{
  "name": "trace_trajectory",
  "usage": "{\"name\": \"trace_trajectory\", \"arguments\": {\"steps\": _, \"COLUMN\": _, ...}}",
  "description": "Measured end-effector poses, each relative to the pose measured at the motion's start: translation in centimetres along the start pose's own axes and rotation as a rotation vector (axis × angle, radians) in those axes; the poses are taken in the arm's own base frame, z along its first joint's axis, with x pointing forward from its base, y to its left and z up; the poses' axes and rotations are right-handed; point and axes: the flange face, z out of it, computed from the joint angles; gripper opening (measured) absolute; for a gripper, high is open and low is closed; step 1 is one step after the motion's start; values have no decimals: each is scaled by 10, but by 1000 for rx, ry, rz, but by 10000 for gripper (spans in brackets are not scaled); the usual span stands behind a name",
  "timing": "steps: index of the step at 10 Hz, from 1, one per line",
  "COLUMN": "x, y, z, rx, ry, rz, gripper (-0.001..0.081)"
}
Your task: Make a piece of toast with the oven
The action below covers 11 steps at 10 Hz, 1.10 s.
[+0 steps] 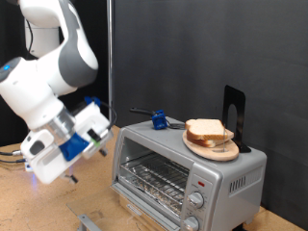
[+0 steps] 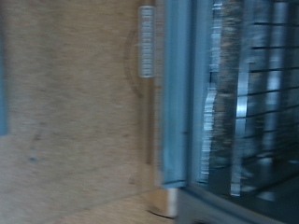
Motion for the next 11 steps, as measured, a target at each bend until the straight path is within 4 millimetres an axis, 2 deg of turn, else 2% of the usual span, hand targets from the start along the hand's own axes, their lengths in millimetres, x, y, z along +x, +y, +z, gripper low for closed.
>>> {"name": "trace_trajectory", "arguments": {"steps": 2, "x": -15, "y": -19, "z": -26, "rx": 13, "ry": 39, "rz": 26, "gripper": 809}}
{"name": "trace_trajectory", "arguments": {"steps": 3, "x": -24, "y": -23, "z": -31, "rx": -6, "ry": 68, "rz": 53, "gripper": 809}}
{"name": "trace_trajectory", "arguments": {"steps": 5, "x": -25, "y": -24, "z": -28, "rx": 27, "ry": 34, "rz": 37, "gripper": 809}}
{"name": "trace_trajectory", "arguments": {"steps": 6, "x": -30, "y": -35, "z": -27, "rx": 71, "ry": -14, "rz": 19, "gripper": 809}}
{"name": "trace_trajectory", "arguments": {"steps": 8, "x": -51, "y": -69, "z": -27, "rx": 95, "ry": -137, "rz": -65, "gripper": 809}}
{"name": "trace_trajectory", "arguments": {"steps": 9, "x": -62, "y": -85, "z": -27, "rx": 75, "ry": -154, "rz": -135, "gripper": 809}}
{"name": "trace_trajectory", "arguments": {"steps": 11, "x": -86, "y": -110, "z": -26, "rx": -74, "ry": -93, "rz": -326, "gripper": 809}}
